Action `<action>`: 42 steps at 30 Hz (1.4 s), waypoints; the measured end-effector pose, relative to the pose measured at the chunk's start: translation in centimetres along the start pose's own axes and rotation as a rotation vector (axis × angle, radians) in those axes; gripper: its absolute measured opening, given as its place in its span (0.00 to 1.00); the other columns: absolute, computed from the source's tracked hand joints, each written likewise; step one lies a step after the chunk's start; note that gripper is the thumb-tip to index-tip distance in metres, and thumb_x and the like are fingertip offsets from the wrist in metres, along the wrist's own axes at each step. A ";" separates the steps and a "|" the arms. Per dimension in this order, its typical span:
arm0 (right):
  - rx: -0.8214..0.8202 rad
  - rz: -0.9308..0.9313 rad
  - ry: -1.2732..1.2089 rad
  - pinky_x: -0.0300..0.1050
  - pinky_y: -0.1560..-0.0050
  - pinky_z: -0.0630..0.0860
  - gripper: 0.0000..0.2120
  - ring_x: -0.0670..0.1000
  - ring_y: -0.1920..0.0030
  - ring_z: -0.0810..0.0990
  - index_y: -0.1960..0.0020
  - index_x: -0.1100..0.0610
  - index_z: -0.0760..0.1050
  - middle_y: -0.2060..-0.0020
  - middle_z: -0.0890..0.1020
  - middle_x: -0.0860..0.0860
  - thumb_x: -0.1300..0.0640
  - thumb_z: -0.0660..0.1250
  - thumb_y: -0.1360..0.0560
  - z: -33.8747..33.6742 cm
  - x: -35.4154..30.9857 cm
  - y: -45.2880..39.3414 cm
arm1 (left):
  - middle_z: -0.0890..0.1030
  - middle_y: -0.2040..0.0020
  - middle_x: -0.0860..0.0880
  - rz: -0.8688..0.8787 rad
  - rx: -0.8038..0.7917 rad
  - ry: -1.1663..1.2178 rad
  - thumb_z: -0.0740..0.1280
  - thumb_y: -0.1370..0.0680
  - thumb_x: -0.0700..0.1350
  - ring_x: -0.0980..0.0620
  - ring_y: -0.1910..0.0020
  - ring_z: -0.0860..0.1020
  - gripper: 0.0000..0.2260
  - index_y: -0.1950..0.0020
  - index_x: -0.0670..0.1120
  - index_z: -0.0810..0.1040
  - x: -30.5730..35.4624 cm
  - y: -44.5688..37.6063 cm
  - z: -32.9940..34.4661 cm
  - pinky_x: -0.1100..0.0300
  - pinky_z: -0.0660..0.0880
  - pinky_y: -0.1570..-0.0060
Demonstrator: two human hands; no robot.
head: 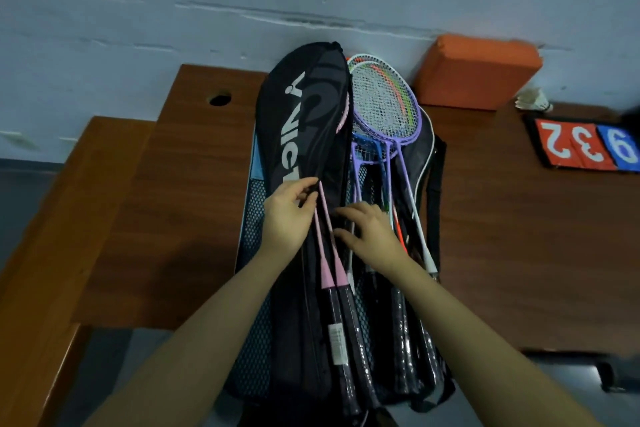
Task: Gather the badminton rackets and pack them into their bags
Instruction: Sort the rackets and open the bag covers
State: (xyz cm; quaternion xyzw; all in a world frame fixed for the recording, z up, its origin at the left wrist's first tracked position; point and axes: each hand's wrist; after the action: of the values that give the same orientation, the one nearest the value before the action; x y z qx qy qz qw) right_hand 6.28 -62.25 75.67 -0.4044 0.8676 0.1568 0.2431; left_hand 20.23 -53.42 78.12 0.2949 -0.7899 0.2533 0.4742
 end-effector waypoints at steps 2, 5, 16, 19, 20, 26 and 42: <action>0.036 0.013 -0.016 0.50 0.47 0.69 0.17 0.55 0.48 0.73 0.38 0.52 0.75 0.49 0.78 0.52 0.53 0.67 0.26 0.3 -0.1 2.6 | 0.78 0.49 0.47 0.101 -0.075 -0.127 0.67 0.25 0.39 0.52 0.52 0.77 0.15 0.39 0.44 0.77 -0.7 0.2 0.6 0.57 0.76 0.50; 0.072 0.039 -0.014 0.53 0.50 0.72 0.17 0.54 0.52 0.76 0.40 0.54 0.77 0.56 0.76 0.46 0.50 0.65 0.27 0.8 0.0 6.2 | 0.72 0.42 0.44 0.260 -0.294 -0.453 0.68 0.26 0.44 0.45 0.41 0.70 0.26 0.30 0.45 0.67 -1.9 1.9 1.1 0.51 0.73 0.46; -0.041 0.085 0.125 0.44 0.47 0.57 0.26 0.51 0.46 0.74 0.31 0.50 0.66 0.50 0.81 0.48 0.45 0.65 0.26 3.0 -1.3 13.4 | 0.75 0.46 0.43 0.061 -0.281 -0.525 0.71 0.29 0.47 0.45 0.50 0.76 0.31 0.29 0.42 0.63 -2.4 15.0 -0.8 0.54 0.76 0.55; -0.035 0.102 0.067 0.44 0.48 0.57 0.28 0.52 0.45 0.74 0.31 0.50 0.63 0.50 0.80 0.50 0.47 0.68 0.27 3.5 -1.5 13.7 | 0.75 0.44 0.44 -0.074 -0.234 -0.409 0.64 0.25 0.41 0.45 0.49 0.76 0.25 0.29 0.46 0.63 -1.4 16.7 -0.7 0.52 0.75 0.54; -0.009 0.104 0.018 0.44 0.49 0.57 0.27 0.52 0.46 0.74 0.31 0.49 0.64 0.52 0.80 0.50 0.49 0.69 0.28 3.6 -1.5 13.6 | 0.76 0.44 0.45 -0.087 -0.204 -0.369 0.63 0.25 0.39 0.46 0.50 0.77 0.24 0.30 0.47 0.64 -1.3 16.8 -0.7 0.51 0.75 0.52; 0.051 0.185 -0.553 0.54 0.42 0.70 0.21 0.46 0.58 0.77 0.42 0.44 0.71 0.64 0.76 0.46 0.54 0.74 0.32 3.9 -1.8 14.4 | 0.80 0.50 0.46 -0.145 -0.130 -0.203 0.65 0.26 0.34 0.54 0.52 0.76 0.22 0.32 0.44 0.70 0.5 16.8 -2.5 0.68 0.70 0.46; -0.043 0.249 -0.743 0.39 0.36 0.67 0.21 0.46 0.43 0.73 0.30 0.50 0.67 0.47 0.74 0.48 0.60 0.62 0.22 3.5 -4.3 14.3 | 0.80 0.45 0.43 -0.259 -0.069 0.254 0.69 0.27 0.38 0.53 0.51 0.79 0.20 0.36 0.48 0.74 1.3 15.5 -6.9 0.55 0.75 0.42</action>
State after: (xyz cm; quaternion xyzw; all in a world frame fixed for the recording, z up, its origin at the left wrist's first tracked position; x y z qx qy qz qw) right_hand -1.45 -48.96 76.15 -0.2167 0.7596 0.3389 0.5111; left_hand 12.97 -38.18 80.34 0.3434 -0.6874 0.1982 0.6086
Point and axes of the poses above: each hand's wrist, its own y-axis away from the middle knuckle, its own z-axis out of the palm, x = y × z
